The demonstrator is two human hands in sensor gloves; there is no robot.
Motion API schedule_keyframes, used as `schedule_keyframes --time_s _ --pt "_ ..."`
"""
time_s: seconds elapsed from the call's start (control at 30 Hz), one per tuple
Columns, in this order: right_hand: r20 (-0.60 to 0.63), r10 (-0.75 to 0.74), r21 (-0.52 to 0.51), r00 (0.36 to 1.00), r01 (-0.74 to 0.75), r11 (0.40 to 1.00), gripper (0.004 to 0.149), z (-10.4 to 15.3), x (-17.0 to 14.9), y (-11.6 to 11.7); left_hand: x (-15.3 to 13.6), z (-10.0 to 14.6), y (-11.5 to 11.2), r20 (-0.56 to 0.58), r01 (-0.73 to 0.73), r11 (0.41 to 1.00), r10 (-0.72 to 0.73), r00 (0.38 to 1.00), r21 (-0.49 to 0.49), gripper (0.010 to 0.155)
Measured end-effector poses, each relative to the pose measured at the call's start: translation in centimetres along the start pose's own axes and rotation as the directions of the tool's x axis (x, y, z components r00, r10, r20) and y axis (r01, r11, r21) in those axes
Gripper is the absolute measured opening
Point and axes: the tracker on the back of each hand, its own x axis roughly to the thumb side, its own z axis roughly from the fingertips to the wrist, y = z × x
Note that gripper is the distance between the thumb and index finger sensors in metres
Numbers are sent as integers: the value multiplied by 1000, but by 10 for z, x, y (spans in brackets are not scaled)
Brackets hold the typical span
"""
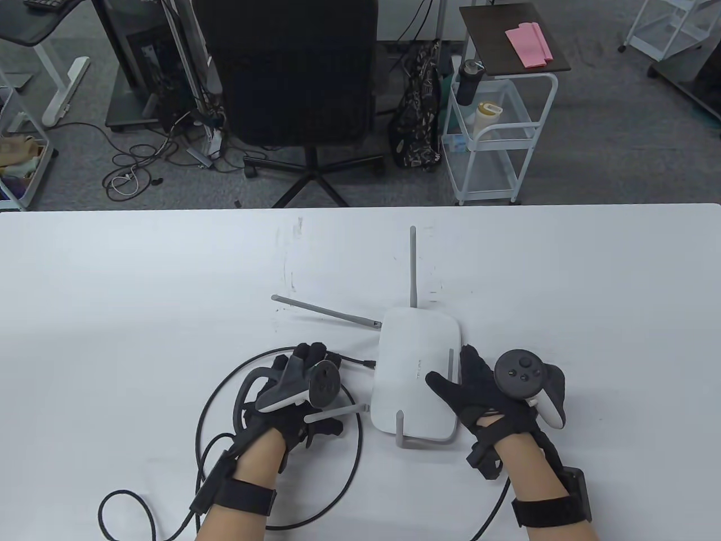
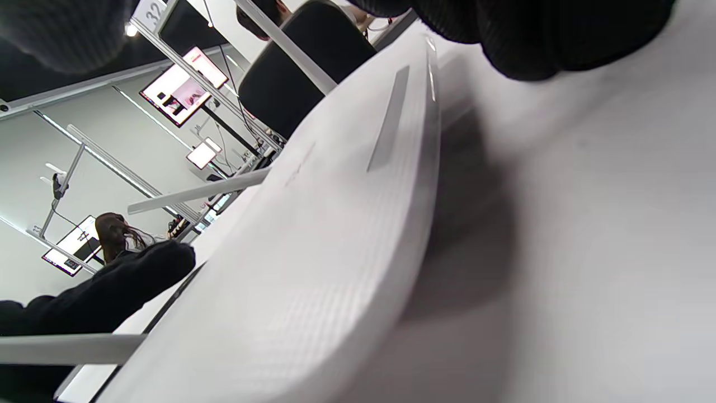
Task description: Remove ethernet cable from router with left hand
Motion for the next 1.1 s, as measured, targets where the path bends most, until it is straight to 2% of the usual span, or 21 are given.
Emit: schedule_keyframes --time_s 0.1,0.17,0.3,0.4,0.5,0.63,0.8,0.9,1.1 --pt "-3 37 3 999 -37 999 110 0 4 2 6 0 0 71 -82 996 84 994 -30 116" --pt "-17 62 8 998 -62 998 110 1 5 3 11 -2 0 83 -58 998 59 995 -13 116" --pt "-19 67 1 998 -67 998 109 -1 5 5 24 -7 -3 37 36 999 -36 999 -10 115" --pt "-20 48 3 999 -48 999 109 -3 4 7 32 -7 -3 56 33 998 -36 998 57 109" --pt "-21 32 26 999 -31 999 109 -4 5 9 42 -7 -1 56 73 996 -76 996 56 109" --pt "-30 4 25 1000 -3 1000 108 -4 5 10 50 -7 -3 98 50 998 -55 994 49 106" --pt "-39 -94 -3 995 94 996 103 -3 2 11 62 -3 1 117 95 993 -103 988 73 102" --pt "-20 -168 -72 986 166 983 102 -1 2 6 65 -3 1 143 69 994 -79 987 79 100" --pt "19 -405 -176 914 401 899 99 2 -3 -2 54 -3 -1 185 -16 997 2 983 74 99"
